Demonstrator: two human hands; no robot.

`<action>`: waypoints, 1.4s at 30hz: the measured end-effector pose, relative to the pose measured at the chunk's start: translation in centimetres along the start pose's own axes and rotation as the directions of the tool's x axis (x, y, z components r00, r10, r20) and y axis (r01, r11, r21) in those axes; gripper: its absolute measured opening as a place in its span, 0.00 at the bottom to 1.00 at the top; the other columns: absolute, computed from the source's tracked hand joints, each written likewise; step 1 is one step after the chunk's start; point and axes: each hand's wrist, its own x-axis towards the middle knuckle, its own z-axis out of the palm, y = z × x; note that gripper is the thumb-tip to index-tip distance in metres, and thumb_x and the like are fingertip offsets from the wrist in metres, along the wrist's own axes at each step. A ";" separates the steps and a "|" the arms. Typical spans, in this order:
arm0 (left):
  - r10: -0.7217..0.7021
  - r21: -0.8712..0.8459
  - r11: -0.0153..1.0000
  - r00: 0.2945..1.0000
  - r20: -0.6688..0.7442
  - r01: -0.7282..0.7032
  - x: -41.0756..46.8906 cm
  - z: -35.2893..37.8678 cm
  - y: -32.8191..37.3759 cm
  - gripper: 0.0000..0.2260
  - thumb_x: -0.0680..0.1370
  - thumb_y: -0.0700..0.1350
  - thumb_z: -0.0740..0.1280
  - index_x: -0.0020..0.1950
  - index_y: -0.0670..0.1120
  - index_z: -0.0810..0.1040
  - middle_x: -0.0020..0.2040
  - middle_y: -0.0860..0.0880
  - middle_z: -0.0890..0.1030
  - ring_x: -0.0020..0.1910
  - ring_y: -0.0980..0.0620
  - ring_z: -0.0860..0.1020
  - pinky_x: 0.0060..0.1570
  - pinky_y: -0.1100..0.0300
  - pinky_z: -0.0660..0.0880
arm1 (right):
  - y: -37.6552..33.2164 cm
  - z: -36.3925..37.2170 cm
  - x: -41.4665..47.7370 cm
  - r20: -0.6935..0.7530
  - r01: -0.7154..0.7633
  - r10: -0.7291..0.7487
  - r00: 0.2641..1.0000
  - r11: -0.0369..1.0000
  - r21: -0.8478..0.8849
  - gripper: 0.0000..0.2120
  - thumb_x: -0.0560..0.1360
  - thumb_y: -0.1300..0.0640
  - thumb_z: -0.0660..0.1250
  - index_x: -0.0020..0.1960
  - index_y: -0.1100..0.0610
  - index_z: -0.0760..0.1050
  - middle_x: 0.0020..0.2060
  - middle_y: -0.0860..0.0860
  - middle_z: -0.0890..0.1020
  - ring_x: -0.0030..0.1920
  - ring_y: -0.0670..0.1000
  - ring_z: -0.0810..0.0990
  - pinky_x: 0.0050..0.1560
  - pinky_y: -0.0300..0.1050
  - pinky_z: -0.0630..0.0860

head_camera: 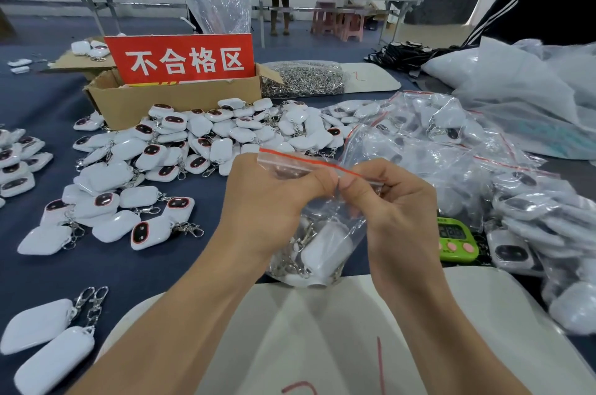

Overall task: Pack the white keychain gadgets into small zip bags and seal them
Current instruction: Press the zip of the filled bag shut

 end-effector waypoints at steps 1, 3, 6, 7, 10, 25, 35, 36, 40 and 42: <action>0.001 -0.001 1.000 1.000 -0.008 -0.001 0.0 0.1 0.0 0.04 0.66 0.44 0.77 0.40 0.46 0.88 0.37 0.43 0.87 0.42 0.39 0.86 0.42 0.43 0.83 | 0.0 0.0 0.0 0.002 0.001 -0.001 1.000 1.000 -0.003 0.08 0.70 0.60 0.72 0.34 0.51 0.82 0.29 0.48 0.80 0.30 0.46 0.74 0.34 0.36 0.71; -0.008 0.003 1.000 1.000 0.013 0.008 0.0 0.1 0.2 0.04 0.68 0.44 0.77 0.41 0.47 0.89 0.39 0.43 0.87 0.43 0.39 0.86 0.43 0.42 0.84 | 0.1 0.0 0.1 -0.005 -0.005 0.005 1.000 1.000 0.012 0.06 0.71 0.60 0.73 0.36 0.53 0.83 0.29 0.48 0.81 0.30 0.46 0.75 0.35 0.35 0.72; -0.077 -0.035 0.996 0.997 0.012 0.077 0.2 -0.2 0.2 0.02 0.71 0.44 0.79 0.40 0.47 0.88 0.37 0.44 0.87 0.37 0.44 0.85 0.35 0.50 0.82 | 0.3 -0.4 0.2 -0.058 -0.029 0.032 0.998 0.999 0.042 0.06 0.74 0.63 0.73 0.39 0.57 0.83 0.29 0.48 0.81 0.31 0.45 0.76 0.35 0.34 0.73; -0.107 -0.055 0.993 0.994 -0.009 0.106 0.4 -0.4 0.2 0.03 0.72 0.43 0.79 0.38 0.46 0.88 0.36 0.45 0.86 0.34 0.48 0.84 0.34 0.54 0.80 | 0.3 -0.6 0.2 -0.070 -0.042 0.045 0.997 0.998 0.049 0.06 0.74 0.64 0.73 0.40 0.57 0.83 0.30 0.49 0.81 0.31 0.45 0.76 0.36 0.34 0.74; -0.165 -0.143 0.977 0.986 -0.029 0.160 0.8 -0.9 0.3 0.04 0.70 0.41 0.77 0.35 0.45 0.87 0.33 0.44 0.84 0.31 0.50 0.81 0.33 0.58 0.80 | 0.4 -0.9 0.4 -0.047 -0.105 0.110 0.993 0.990 0.095 0.04 0.72 0.59 0.73 0.41 0.59 0.84 0.33 0.55 0.83 0.35 0.48 0.79 0.42 0.40 0.77; -0.074 -0.070 0.995 0.990 -0.121 0.066 0.4 -0.7 -0.4 0.04 0.70 0.45 0.78 0.35 0.50 0.87 0.34 0.47 0.85 0.33 0.49 0.83 0.38 0.46 0.82 | 0.5 -1.4 0.7 0.024 -0.157 0.156 0.988 0.981 0.111 0.08 0.73 0.56 0.72 0.36 0.53 0.82 0.31 0.52 0.79 0.36 0.50 0.76 0.45 0.41 0.74; -0.104 -0.135 0.987 0.986 -0.129 0.087 0.6 -0.8 0.5 0.11 0.73 0.34 0.74 0.32 0.45 0.86 0.30 0.46 0.83 0.30 0.54 0.81 0.32 0.64 0.78 | 0.7 -1.7 0.9 0.028 -0.145 0.143 0.989 0.986 0.087 0.08 0.72 0.56 0.73 0.35 0.54 0.81 0.29 0.52 0.79 0.34 0.50 0.76 0.42 0.38 0.74; -0.101 -0.115 0.990 0.986 -0.131 0.086 0.6 -0.8 0.6 0.11 0.74 0.35 0.74 0.33 0.46 0.87 0.30 0.47 0.83 0.31 0.55 0.81 0.34 0.64 0.78 | 0.7 -1.7 0.9 0.027 -0.141 0.139 0.990 0.986 0.090 0.08 0.72 0.56 0.73 0.35 0.54 0.81 0.29 0.52 0.79 0.34 0.49 0.76 0.41 0.37 0.74; -0.114 -0.103 0.990 0.982 -0.149 0.099 0.8 -0.9 0.5 0.10 0.76 0.39 0.74 0.34 0.48 0.87 0.34 0.49 0.84 0.36 0.54 0.82 0.41 0.58 0.82 | 0.9 -1.9 0.9 0.011 -0.138 0.137 0.990 0.987 0.084 0.07 0.74 0.55 0.73 0.38 0.55 0.84 0.31 0.53 0.81 0.36 0.50 0.78 0.43 0.39 0.76; -0.148 -0.146 0.981 0.976 -0.161 0.125 0.8 -1.0 0.4 0.09 0.76 0.40 0.73 0.36 0.47 0.87 0.35 0.48 0.84 0.38 0.51 0.82 0.46 0.53 0.82 | 0.9 -2.0 1.0 0.026 -0.170 0.168 0.985 0.977 0.128 0.07 0.73 0.56 0.73 0.38 0.56 0.85 0.33 0.54 0.82 0.37 0.51 0.79 0.45 0.41 0.77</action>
